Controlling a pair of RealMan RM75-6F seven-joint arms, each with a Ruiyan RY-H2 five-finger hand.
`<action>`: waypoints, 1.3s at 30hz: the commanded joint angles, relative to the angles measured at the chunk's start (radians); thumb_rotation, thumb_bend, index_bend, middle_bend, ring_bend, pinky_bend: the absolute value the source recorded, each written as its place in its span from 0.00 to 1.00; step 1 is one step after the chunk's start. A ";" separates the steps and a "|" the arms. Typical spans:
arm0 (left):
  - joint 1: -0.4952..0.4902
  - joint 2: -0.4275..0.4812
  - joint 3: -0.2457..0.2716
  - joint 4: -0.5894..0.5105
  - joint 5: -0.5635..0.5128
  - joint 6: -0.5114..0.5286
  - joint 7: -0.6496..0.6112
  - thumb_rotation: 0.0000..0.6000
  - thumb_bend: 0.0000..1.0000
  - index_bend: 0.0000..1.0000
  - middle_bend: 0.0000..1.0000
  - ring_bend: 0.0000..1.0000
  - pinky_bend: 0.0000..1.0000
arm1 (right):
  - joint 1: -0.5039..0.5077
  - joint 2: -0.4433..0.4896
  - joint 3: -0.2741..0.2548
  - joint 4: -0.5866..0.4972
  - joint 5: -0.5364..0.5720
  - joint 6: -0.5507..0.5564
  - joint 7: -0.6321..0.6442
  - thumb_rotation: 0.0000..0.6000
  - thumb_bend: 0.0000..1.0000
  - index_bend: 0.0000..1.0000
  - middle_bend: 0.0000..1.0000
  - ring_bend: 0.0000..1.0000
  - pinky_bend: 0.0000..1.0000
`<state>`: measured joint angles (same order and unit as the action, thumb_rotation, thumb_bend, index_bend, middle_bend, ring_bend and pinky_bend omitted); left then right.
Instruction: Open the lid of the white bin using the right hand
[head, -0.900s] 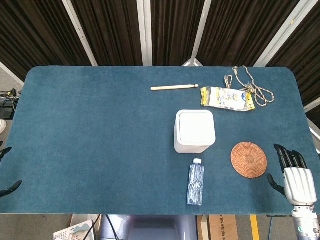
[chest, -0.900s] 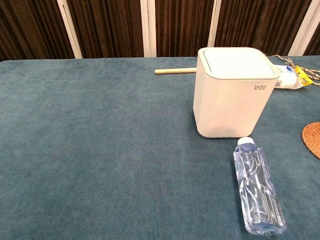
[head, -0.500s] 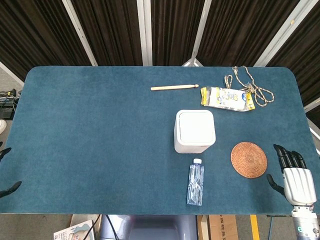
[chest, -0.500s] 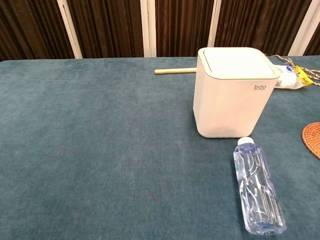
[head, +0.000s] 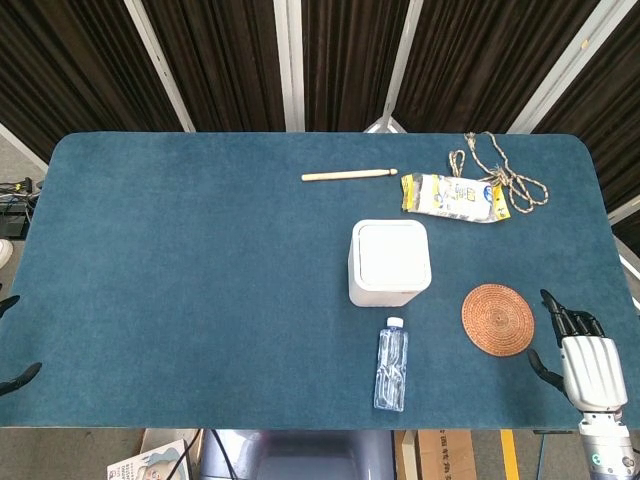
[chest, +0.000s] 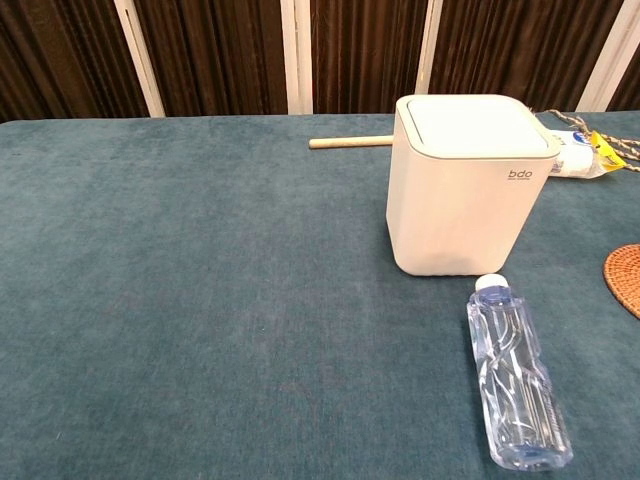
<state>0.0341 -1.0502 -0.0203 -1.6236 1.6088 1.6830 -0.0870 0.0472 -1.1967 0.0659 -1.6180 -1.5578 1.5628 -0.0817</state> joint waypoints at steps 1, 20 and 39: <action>0.003 0.001 -0.004 -0.003 -0.009 0.003 -0.005 1.00 0.16 0.16 0.04 0.00 0.00 | 0.004 -0.012 0.001 0.014 -0.040 0.027 0.026 1.00 0.31 0.09 0.49 0.49 0.45; 0.002 -0.019 -0.018 0.010 -0.009 0.019 -0.006 1.00 0.16 0.16 0.02 0.00 0.00 | 0.218 0.135 0.022 -0.152 -0.050 -0.312 -0.031 1.00 0.87 0.10 0.82 0.79 0.74; 0.002 -0.014 -0.017 -0.006 -0.019 0.006 0.010 1.00 0.16 0.16 0.02 0.00 0.00 | 0.371 0.135 0.097 -0.373 0.204 -0.503 -0.320 1.00 0.87 0.10 0.82 0.79 0.74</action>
<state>0.0365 -1.0645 -0.0368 -1.6291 1.5899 1.6888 -0.0772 0.4007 -1.0521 0.1573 -1.9762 -1.3747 1.0767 -0.3783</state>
